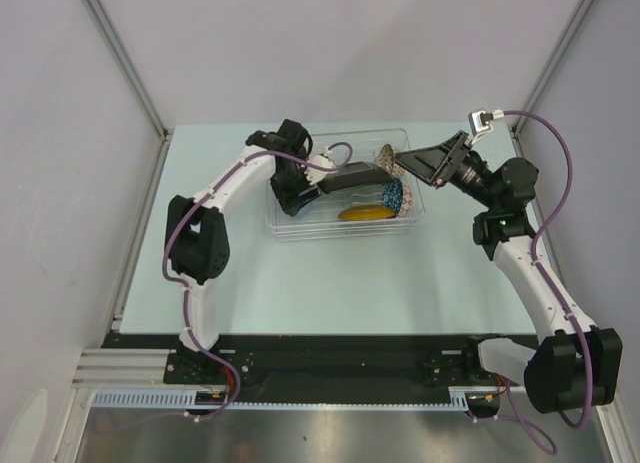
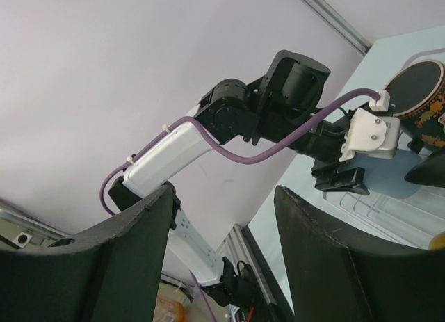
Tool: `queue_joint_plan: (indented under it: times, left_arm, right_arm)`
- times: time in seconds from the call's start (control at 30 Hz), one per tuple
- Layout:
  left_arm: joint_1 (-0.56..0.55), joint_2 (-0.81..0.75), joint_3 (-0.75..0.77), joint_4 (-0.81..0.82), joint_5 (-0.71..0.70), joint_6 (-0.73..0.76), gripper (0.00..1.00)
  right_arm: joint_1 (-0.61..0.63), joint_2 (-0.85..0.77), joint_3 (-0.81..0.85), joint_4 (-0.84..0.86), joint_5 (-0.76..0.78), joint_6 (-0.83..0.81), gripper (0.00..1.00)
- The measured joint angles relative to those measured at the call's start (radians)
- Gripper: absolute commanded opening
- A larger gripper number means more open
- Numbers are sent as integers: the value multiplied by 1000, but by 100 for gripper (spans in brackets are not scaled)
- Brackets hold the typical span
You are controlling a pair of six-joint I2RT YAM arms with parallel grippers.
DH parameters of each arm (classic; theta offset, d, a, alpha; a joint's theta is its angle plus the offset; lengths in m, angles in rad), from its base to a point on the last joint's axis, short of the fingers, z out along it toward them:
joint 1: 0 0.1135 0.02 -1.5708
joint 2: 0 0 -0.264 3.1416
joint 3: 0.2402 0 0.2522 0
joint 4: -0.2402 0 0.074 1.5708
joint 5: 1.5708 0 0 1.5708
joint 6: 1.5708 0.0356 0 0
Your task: Load the mixed dishes into the dish rack
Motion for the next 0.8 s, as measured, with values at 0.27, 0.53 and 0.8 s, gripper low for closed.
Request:
queue_joint_plan:
  times: [0.27, 0.53, 0.8]
  left_arm:
    - [-35, 9, -11, 21, -6, 9, 0]
    - [-40, 21, -65, 42, -38, 45, 0]
    - [-40, 24, -71, 40, -60, 79, 0]
  right_arm:
    - [-10, -16, -16, -6, 0, 0, 66]
    - [-17, -39, -32, -13, 5, 0, 65]
    - [-21, -40, -40, -14, 8, 1, 66]
